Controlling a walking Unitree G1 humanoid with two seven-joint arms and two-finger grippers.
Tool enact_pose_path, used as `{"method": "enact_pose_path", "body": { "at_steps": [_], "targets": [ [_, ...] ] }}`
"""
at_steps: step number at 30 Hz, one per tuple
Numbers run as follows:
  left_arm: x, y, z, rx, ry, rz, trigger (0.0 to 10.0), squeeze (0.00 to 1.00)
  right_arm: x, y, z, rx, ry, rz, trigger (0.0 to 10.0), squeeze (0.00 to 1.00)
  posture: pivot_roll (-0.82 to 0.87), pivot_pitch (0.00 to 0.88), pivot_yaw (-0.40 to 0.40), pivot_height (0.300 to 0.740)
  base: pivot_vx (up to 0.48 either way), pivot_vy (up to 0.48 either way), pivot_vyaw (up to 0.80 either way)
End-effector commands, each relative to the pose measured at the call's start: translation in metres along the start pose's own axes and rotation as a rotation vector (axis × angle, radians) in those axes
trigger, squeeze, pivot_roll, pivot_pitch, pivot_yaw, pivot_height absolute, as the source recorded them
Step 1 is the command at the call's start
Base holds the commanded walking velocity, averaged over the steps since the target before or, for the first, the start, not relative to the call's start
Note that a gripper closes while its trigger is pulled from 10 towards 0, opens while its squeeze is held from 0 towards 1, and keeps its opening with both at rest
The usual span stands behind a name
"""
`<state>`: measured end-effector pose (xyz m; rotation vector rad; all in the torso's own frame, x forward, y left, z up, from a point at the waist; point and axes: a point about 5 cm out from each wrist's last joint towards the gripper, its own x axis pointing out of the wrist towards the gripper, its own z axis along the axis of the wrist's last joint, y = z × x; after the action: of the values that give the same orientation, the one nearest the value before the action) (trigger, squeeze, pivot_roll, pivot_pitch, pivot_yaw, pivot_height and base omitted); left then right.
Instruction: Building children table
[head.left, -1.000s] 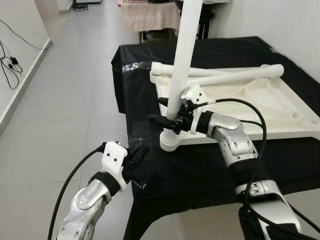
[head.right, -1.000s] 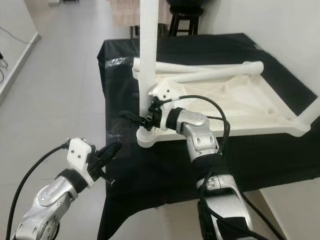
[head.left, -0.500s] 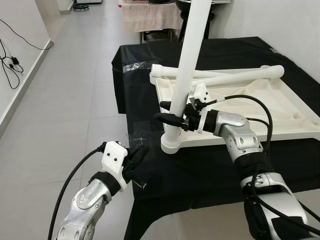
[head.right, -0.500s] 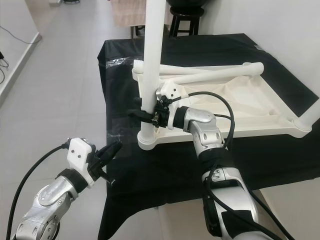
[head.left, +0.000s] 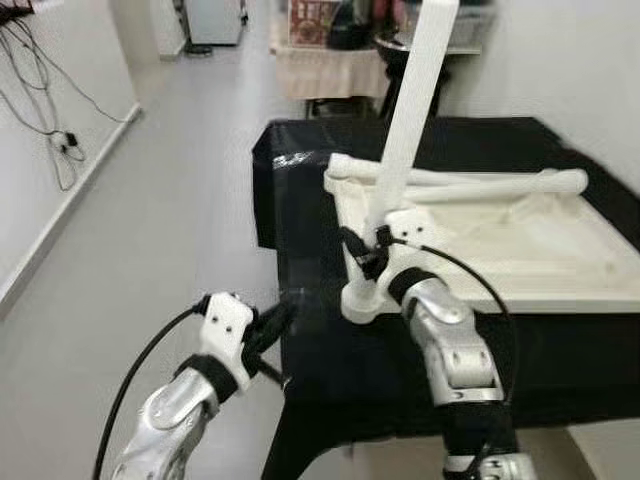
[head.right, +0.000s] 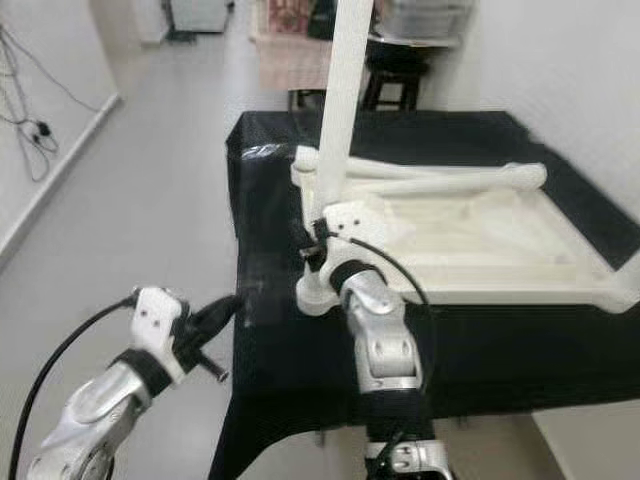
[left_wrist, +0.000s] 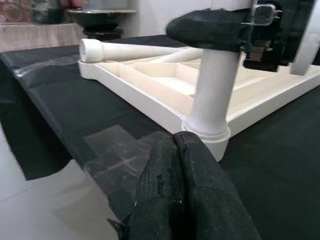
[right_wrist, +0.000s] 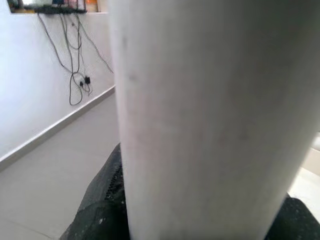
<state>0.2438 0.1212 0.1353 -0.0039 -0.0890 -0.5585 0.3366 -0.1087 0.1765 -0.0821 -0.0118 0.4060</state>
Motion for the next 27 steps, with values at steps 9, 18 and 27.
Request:
{"method": "enact_pose_path", "body": {
  "at_steps": [9,18,27],
  "targets": [
    [0.001,-0.001,-0.003,-0.004,0.009,0.002,10.0,0.00,0.011,0.004,-0.005,0.008,0.088,0.066,10.0,1.00,-0.01,0.070,-0.047,0.740,0.000,0.000,0.00],
    [0.001,-0.001,-0.003,-0.008,0.011,-0.006,10.0,0.00,0.016,-0.003,0.027,-0.002,-0.062,0.470,10.0,1.00,0.01,0.064,-0.052,0.740,0.000,0.000,0.00],
    [0.001,-0.002,-0.004,-0.004,0.012,-0.003,10.0,0.00,0.009,-0.004,0.027,-0.068,-0.025,0.871,10.0,0.00,0.02,0.053,-0.053,0.740,0.000,0.000,0.00]
  ]
}}
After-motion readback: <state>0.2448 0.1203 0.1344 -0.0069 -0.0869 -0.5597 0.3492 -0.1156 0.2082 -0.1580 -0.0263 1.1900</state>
